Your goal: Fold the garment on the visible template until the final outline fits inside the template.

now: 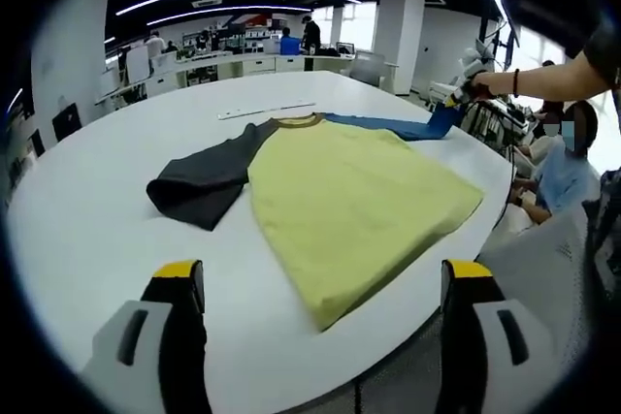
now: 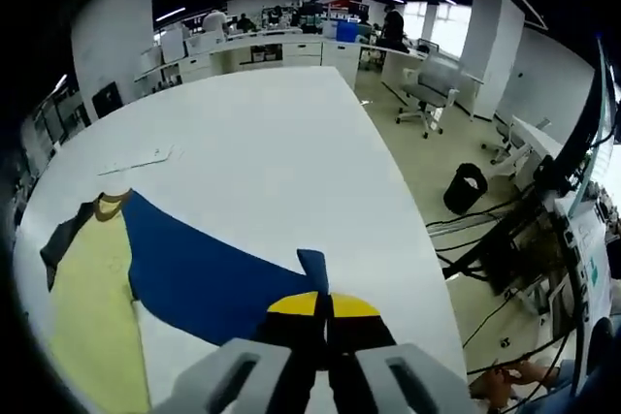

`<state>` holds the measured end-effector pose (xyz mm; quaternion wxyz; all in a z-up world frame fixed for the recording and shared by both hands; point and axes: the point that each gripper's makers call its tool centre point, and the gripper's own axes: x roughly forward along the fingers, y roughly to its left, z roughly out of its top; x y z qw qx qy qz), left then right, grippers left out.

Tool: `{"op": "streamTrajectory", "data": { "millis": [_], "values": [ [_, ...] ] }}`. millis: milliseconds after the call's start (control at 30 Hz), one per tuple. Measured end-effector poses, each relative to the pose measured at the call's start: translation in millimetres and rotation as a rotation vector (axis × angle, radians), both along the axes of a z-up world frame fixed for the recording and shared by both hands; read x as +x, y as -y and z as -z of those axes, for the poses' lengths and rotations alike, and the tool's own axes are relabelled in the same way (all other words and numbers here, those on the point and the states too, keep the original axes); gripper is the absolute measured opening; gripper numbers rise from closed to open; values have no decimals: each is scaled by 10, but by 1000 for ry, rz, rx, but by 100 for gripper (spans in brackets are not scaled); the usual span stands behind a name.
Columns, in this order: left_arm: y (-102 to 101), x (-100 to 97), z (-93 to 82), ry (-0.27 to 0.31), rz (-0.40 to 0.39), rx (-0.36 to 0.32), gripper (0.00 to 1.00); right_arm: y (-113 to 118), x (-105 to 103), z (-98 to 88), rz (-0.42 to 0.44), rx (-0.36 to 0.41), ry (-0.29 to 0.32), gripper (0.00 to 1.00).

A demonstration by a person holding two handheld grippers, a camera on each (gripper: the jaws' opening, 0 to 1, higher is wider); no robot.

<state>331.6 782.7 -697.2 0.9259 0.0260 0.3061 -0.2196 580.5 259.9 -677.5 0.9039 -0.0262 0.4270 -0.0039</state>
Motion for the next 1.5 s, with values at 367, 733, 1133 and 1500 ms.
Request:
{"op": "streamTrajectory", "data": {
  "millis": [367, 733, 1133, 1500],
  "values": [
    [4, 1, -19, -5, 8, -4, 99, -449, 298, -92, -88, 38, 18, 0],
    [-23, -47, 2, -15, 3, 5, 99, -980, 509, -183, -200, 74, 21, 0],
    [-45, -64, -7, -11, -4, -6, 98, -1686, 578, -254, -317, 110, 25, 0],
    [-55, -75, 1, -13, -3, 2, 97, -2335, 542, -302, -437, 119, 19, 0]
  ]
}}
